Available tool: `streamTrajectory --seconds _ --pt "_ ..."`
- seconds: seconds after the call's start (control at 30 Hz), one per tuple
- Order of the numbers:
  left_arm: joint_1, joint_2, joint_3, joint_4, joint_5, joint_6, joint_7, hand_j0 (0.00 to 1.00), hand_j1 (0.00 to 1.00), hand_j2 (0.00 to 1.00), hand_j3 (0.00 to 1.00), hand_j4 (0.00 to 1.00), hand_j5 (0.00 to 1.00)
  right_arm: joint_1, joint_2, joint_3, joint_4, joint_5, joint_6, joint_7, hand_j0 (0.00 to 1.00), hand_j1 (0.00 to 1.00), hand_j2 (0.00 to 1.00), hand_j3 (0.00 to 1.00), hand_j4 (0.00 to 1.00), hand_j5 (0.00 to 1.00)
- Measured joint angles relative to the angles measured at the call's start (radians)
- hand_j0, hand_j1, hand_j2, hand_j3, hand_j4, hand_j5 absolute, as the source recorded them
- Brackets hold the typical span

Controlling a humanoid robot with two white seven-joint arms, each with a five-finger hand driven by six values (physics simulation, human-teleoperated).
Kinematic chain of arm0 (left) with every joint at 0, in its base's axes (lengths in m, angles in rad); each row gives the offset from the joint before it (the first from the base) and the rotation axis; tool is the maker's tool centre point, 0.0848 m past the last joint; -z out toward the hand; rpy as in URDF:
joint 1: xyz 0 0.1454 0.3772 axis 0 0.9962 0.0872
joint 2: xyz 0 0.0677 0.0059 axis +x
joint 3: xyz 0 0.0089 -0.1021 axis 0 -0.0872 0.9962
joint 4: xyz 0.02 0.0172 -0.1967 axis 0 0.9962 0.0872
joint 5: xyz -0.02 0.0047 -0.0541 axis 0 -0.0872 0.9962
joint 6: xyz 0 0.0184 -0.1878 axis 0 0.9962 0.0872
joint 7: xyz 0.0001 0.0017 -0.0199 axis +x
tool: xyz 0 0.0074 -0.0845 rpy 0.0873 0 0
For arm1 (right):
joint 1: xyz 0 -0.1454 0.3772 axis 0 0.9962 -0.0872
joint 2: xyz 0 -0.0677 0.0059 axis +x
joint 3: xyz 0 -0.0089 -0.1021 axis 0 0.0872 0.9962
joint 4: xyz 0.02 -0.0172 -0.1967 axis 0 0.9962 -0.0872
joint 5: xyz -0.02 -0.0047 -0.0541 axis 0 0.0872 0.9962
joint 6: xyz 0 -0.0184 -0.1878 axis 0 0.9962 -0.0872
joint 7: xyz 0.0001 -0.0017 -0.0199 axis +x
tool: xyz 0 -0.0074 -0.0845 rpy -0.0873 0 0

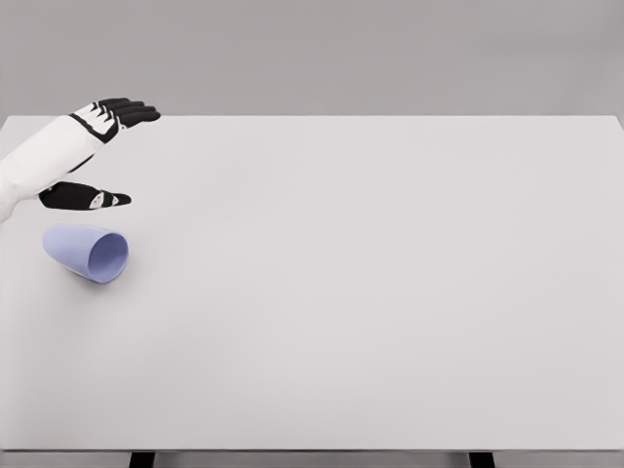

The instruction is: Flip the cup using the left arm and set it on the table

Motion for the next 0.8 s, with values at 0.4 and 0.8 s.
streamTrajectory --seconds 0.4,0.8 --pt "0.020 0.039 -0.002 0.005 -0.005 0.000 0.000 1.00 1.00 1.00 1.00 1.00 1.00 0.000 0.000 -0.001 0.001 0.000 0.000 0.001 1.00 1.00 1.00 1.00 1.00 1.00" --pt "0.048 0.191 -0.039 -0.001 -0.005 0.000 0.001 1.00 1.00 1.00 1.00 1.00 1.00 0.000 0.000 -0.001 0.001 0.000 0.000 0.000 1.00 1.00 1.00 1.00 1.00 1.00"
